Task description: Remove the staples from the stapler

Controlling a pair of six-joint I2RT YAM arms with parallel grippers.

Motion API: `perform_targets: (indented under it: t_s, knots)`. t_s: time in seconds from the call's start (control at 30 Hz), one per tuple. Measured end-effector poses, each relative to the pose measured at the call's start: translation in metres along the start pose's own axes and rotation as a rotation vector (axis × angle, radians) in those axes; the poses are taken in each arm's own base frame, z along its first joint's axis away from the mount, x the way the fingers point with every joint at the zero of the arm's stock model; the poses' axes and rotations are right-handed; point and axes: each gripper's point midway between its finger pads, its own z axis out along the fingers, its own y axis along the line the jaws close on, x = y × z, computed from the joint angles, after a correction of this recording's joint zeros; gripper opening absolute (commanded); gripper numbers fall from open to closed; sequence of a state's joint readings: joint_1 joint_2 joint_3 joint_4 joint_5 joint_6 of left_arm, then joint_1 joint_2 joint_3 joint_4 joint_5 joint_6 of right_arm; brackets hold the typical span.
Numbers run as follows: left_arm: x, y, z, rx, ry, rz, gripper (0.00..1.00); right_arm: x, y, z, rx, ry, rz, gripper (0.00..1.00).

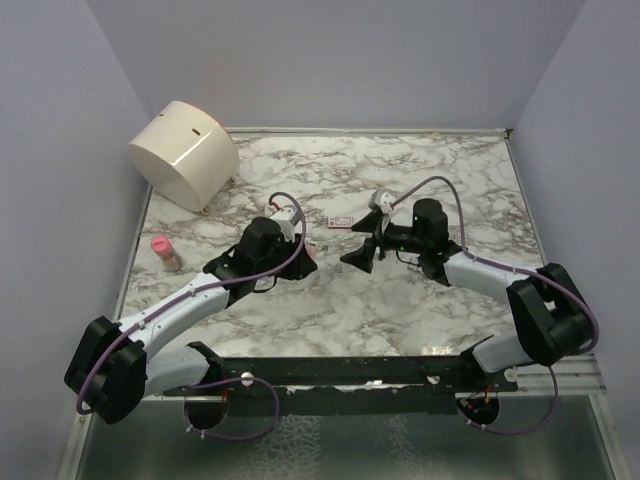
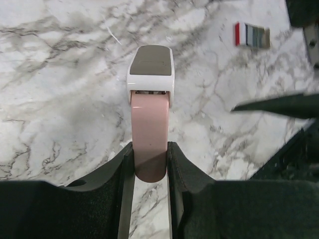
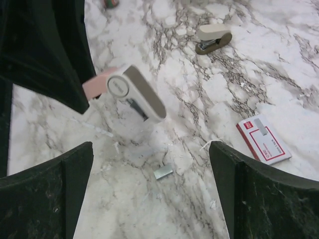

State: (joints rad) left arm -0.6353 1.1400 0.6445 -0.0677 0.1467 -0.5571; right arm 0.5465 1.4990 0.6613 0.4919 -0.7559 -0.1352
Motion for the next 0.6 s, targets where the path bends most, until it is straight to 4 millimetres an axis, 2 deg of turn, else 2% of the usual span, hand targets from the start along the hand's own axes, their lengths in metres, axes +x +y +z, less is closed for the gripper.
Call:
perform_targets:
  t_s: [0.1,0.13,0.17,0.2,0.4,0.47,0.6]
  knots:
    - [0.010,-0.011,-0.005,0.086,0.064,0.072,0.00,-0.015,-0.008,-0.024,0.031,-0.047,0.129,0.99]
    - [0.013,-0.019,-0.008,0.132,0.089,0.106,0.00,-0.024,0.003,-0.026,-0.019,-0.062,0.175,0.97]
    - [0.011,-0.025,-0.011,0.168,0.100,0.137,0.00,-0.024,0.003,-0.026,-0.019,-0.062,0.175,0.97]
    - [0.009,-0.033,-0.014,0.207,0.106,0.169,0.00,-0.035,0.012,-0.027,-0.058,-0.075,0.178,0.95]
    - [-0.002,-0.068,-0.031,0.408,0.111,0.328,0.00,-0.059,0.039,-0.025,-0.288,-0.067,0.234,0.83]
    - [0.001,-0.075,-0.035,0.457,0.124,0.359,0.00,-0.061,0.047,-0.025,-0.361,-0.063,0.267,0.80]
    - [0.009,-0.081,-0.041,0.525,0.158,0.386,0.00,-0.053,0.062,-0.028,-0.467,-0.032,0.347,0.66]
